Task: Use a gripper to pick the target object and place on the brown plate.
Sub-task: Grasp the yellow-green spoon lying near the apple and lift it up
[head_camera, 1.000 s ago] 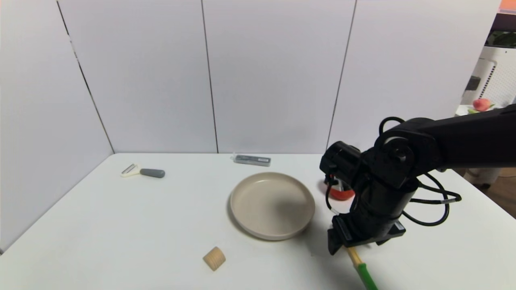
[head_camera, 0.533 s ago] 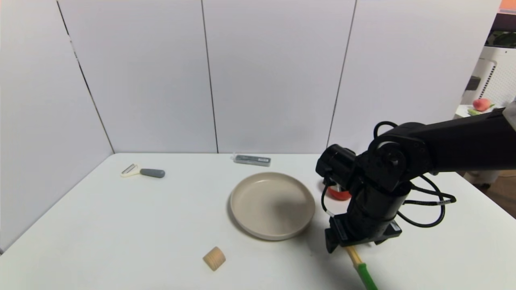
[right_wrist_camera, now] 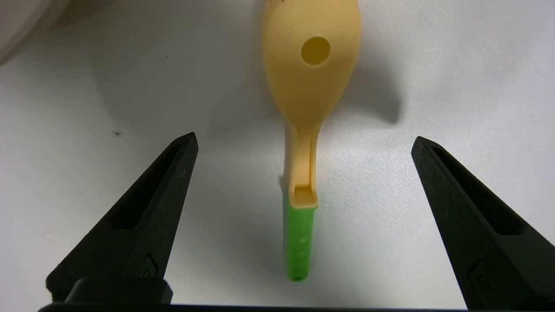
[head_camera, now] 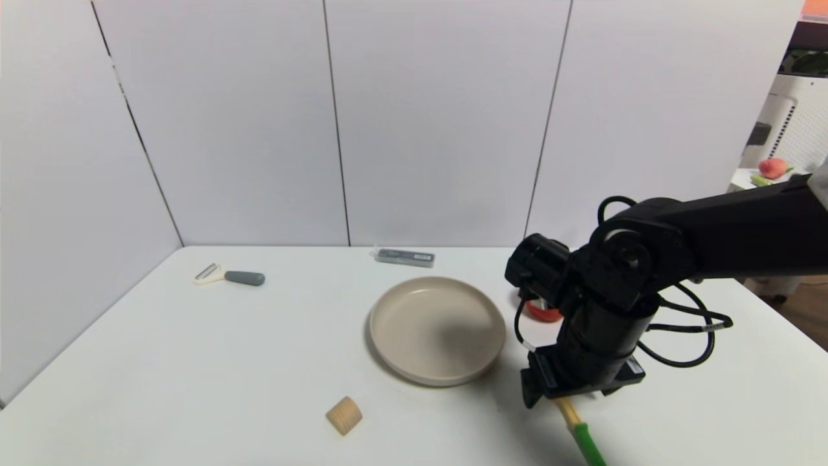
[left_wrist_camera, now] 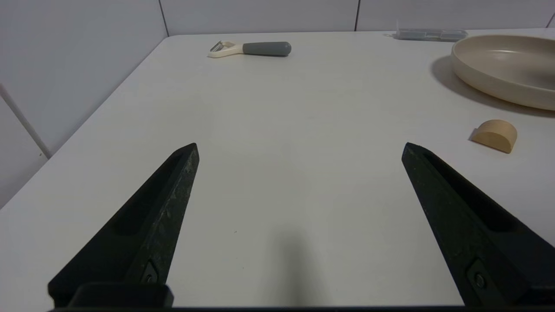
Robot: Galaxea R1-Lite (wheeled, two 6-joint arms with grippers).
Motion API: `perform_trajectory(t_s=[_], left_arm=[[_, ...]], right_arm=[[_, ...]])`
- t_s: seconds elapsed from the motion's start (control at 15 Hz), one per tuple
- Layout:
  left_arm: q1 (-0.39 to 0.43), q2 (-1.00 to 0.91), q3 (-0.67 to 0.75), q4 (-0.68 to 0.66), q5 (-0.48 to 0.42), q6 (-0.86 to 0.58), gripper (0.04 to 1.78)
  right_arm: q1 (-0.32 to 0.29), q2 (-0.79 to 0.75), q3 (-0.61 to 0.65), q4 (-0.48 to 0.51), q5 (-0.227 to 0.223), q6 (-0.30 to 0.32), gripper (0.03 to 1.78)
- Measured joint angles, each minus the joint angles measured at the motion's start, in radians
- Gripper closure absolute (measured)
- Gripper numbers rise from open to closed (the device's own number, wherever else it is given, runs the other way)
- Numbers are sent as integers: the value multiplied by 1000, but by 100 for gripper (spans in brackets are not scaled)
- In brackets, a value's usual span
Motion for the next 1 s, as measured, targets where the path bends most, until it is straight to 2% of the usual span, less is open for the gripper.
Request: perform_trajectory(t_s=[0.33, 0.67, 0.87, 1.0], left_arm=[[0, 0, 0, 0, 0, 1, 13], [0, 0, 0, 0, -1, 0, 13], [0, 0, 0, 0, 0, 0, 13], [0, 0, 0, 0, 0, 0, 13]], right_arm=[[12, -64, 96, -10, 6, -2, 11], [55, -89, 214, -186, -1, 22, 11], [80, -93, 248, -213, -5, 59, 11], [87, -98, 269, -227, -23, 64, 11]])
